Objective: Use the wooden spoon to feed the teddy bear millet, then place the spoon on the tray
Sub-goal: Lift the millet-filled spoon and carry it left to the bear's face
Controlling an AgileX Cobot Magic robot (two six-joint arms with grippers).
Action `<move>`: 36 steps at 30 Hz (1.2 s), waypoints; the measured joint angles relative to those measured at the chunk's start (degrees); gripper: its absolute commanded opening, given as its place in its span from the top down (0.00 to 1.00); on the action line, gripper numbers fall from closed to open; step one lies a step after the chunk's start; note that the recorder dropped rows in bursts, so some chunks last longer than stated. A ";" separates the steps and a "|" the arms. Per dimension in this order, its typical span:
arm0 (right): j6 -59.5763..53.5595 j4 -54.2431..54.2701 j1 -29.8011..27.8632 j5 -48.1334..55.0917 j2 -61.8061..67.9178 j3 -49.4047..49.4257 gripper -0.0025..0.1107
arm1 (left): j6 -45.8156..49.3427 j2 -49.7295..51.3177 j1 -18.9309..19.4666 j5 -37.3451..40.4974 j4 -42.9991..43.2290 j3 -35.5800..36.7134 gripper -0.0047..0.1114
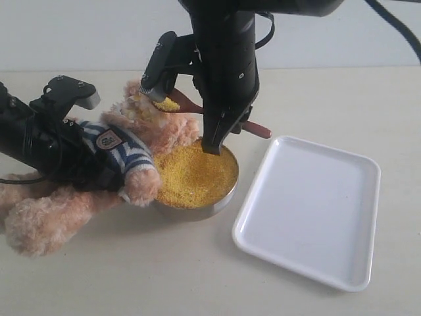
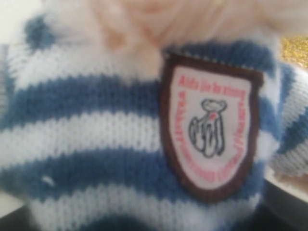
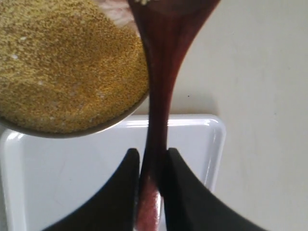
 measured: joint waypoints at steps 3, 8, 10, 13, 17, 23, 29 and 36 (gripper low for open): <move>0.83 1.72 0.00 0.00 0.00 0.00 0.98 | -0.97 0.00 0.00 0.56 1.00 0.00 0.93; 1.95 2.74 0.00 0.00 -0.51 0.00 0.98 | -4.28 0.00 0.00 0.81 4.46 0.00 0.93; 2.22 2.89 0.00 0.00 -0.85 0.00 0.98 | -4.56 0.00 0.00 0.81 4.69 0.00 0.93; 2.22 2.89 0.00 0.10 -0.88 0.00 0.98 | -4.82 0.00 0.00 0.69 4.84 0.00 0.93; 2.22 3.11 0.00 0.22 -0.88 -1.47 0.98 | -4.95 0.00 0.00 0.69 4.84 -0.09 0.93; 2.22 4.29 0.00 0.09 -0.88 -7.35 0.98 | -4.95 0.00 0.00 0.69 4.98 -0.23 0.93; 3.17 5.00 0.38 0.12 0.35 -7.99 0.98 | -4.95 0.00 0.00 0.69 4.98 -0.23 0.93; 4.34 2.08 3.93 0.25 4.14 -8.52 0.98 | -4.95 0.00 0.00 1.24 4.86 -1.30 0.93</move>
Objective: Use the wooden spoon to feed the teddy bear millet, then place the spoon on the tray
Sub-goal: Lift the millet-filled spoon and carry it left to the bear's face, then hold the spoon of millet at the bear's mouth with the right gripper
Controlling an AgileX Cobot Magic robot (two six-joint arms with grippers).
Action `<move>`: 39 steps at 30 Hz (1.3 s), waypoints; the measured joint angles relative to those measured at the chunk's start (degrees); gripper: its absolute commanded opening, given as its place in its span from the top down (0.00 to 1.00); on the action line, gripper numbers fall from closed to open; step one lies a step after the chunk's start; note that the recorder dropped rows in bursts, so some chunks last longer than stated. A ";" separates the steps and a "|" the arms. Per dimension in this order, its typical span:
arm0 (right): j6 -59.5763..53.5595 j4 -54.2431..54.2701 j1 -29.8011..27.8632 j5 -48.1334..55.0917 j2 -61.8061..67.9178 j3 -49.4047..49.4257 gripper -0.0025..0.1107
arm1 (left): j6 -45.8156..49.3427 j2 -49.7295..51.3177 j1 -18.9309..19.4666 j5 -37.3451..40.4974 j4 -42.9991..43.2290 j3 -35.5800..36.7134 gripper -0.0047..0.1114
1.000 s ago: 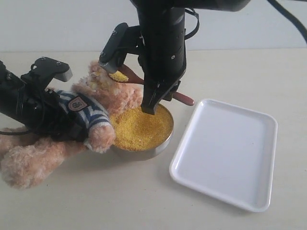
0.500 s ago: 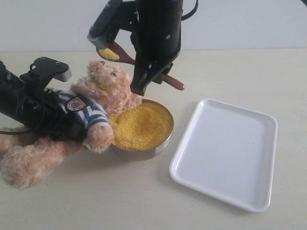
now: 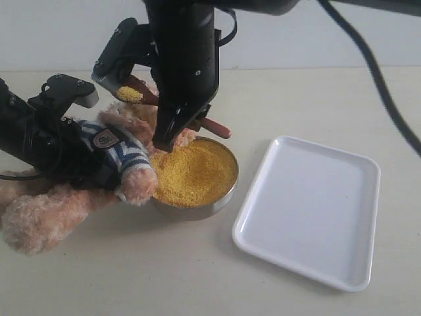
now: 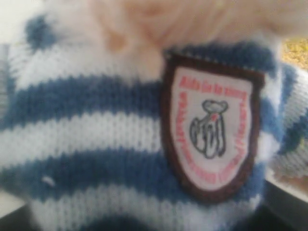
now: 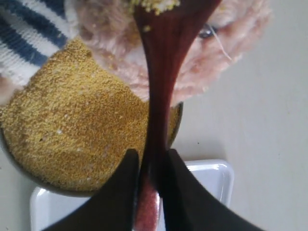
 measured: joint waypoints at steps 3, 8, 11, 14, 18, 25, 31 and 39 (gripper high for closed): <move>0.53 -0.83 0.05 0.00 1.65 -1.72 0.98 | 0.00 0.00 0.00 0.98 0.00 -0.05 0.93; 0.95 -2.59 0.05 0.00 2.91 -5.36 0.98 | 0.00 0.00 0.00 1.35 0.00 -0.05 0.93; 1.94 -4.72 0.05 -0.21 3.90 -6.31 0.98 | 0.00 0.00 0.00 1.35 0.00 -0.05 0.93; 2.04 -6.14 0.05 -0.11 5.00 -6.31 0.98 | 0.00 0.00 0.00 1.35 -0.12 -0.05 0.93; 2.04 -8.76 0.05 -0.11 5.91 -6.31 0.98 | 0.00 0.00 0.00 1.35 -0.12 -0.05 0.93; 2.04 -13.86 0.05 -0.11 5.91 -6.39 0.98 | 0.00 0.00 0.00 1.35 -0.12 -0.05 0.93; 1.06 -13.99 0.28 -0.11 5.91 -6.39 0.98 | 0.00 0.00 0.00 1.35 -0.12 -0.05 0.93; 0.11 -15.35 1.99 -0.11 5.91 -6.39 0.98 | 0.00 0.00 0.00 1.01 -0.12 -0.05 0.93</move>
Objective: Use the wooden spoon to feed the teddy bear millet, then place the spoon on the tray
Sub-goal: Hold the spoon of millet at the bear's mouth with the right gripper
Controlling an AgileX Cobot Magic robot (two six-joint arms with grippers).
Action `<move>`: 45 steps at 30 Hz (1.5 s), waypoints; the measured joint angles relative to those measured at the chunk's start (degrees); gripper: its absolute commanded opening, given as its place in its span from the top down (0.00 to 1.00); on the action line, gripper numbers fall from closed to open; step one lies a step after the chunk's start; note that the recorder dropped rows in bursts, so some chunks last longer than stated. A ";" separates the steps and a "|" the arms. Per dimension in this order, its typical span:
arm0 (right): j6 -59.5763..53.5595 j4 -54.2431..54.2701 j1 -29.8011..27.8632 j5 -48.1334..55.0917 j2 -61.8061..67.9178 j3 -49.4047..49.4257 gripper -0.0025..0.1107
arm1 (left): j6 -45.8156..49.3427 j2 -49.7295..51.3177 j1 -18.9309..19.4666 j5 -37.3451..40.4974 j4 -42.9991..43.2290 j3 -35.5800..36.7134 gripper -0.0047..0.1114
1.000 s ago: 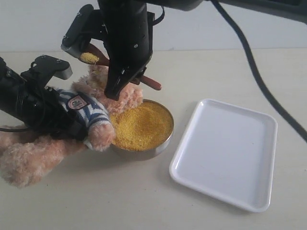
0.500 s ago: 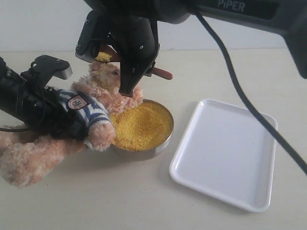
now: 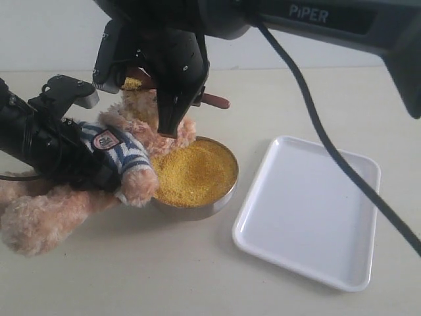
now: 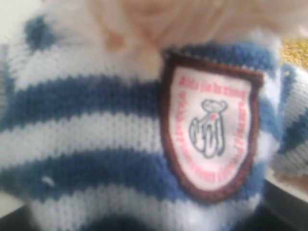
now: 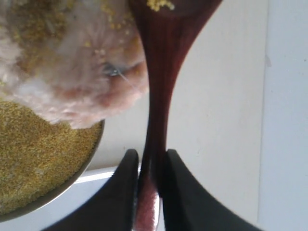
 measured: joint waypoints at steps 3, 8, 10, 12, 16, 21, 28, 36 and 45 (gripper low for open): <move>0.00 -1.19 0.16 0.00 0.00 0.00 0.98 | 0.00 0.00 0.00 -0.20 0.00 0.00 0.93; 0.00 -3.03 0.16 0.00 0.00 0.00 0.98 | 0.00 0.00 0.00 -0.88 0.00 0.00 0.93; 0.00 -3.55 0.16 0.00 0.00 0.00 0.98 | 0.00 0.00 0.00 -1.24 0.00 0.00 0.93; 0.00 -4.67 0.41 0.00 0.00 0.00 0.98 | 0.00 0.00 0.00 -1.33 0.00 0.00 0.93; -0.16 -7.22 1.48 0.00 0.00 0.00 0.98 | 0.00 0.00 0.00 -1.37 0.00 0.00 0.93; 0.07 -7.64 1.96 0.00 0.00 0.00 0.98 | 0.00 0.00 0.00 -1.37 0.00 0.00 0.93; 0.16 -8.35 2.05 0.00 0.00 0.00 0.98 | 0.00 0.00 0.00 -1.50 0.00 0.00 0.93; 0.16 -10.77 2.05 0.00 0.00 0.00 0.98 | 0.00 0.00 0.00 -1.50 0.00 0.00 0.93; 0.16 -14.54 3.19 0.00 0.00 0.00 0.98 | 0.00 0.00 0.00 -2.66 0.00 0.00 0.93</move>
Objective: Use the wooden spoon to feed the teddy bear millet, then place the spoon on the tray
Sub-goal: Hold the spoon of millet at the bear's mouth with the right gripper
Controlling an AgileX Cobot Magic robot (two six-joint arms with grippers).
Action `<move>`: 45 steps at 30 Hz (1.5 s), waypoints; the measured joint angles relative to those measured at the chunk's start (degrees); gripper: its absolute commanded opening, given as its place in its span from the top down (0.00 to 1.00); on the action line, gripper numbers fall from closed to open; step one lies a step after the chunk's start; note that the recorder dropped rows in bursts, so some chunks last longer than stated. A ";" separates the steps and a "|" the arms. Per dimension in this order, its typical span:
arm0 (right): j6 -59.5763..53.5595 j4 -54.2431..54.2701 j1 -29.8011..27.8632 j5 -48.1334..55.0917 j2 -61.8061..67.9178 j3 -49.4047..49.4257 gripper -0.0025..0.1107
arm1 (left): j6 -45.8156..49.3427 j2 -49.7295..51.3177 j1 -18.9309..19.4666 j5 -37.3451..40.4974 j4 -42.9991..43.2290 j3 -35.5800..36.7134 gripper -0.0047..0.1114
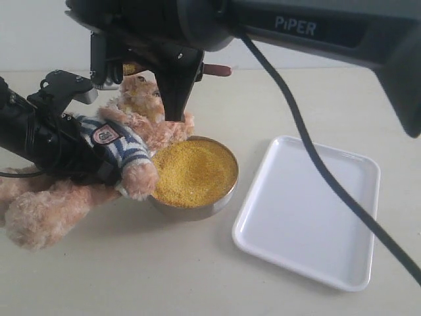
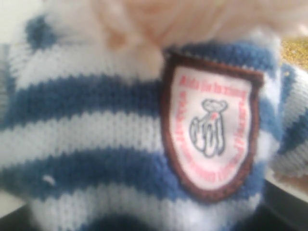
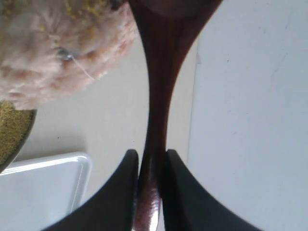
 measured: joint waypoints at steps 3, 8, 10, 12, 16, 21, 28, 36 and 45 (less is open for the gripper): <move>0.00 -1.48 1.04 0.00 0.00 -0.05 0.98 | 0.00 0.00 0.00 -0.12 0.00 0.00 0.93; 0.00 -2.21 1.53 -0.12 0.00 -0.05 0.98 | 0.00 0.00 0.00 -0.12 0.00 0.00 0.93; 0.00 -2.61 1.53 -0.12 0.00 -0.05 0.98 | 0.00 0.00 0.00 -0.12 0.00 0.00 0.93; 0.00 -3.02 1.53 -0.12 0.00 -0.05 0.98 | 0.00 0.00 0.00 -0.12 0.00 0.00 0.93; 0.00 -4.29 1.53 -0.12 0.00 -0.05 0.98 | 0.00 0.00 0.00 -0.12 0.00 0.00 0.93; 0.00 -5.66 1.53 -0.12 0.00 -0.05 0.98 | 0.00 0.00 0.00 -0.12 0.00 0.00 0.93; 0.00 -6.65 1.53 -0.12 0.02 -0.05 0.98 | 0.00 0.00 0.00 -0.12 0.00 0.00 0.93; 0.00 -8.58 1.53 -0.12 0.02 -0.05 0.98 | 0.00 0.00 0.00 -0.12 0.00 0.00 0.93; 1.23 -6.84 1.53 -0.12 0.02 -0.05 0.98 | 0.00 0.00 0.00 -0.21 0.00 0.00 0.93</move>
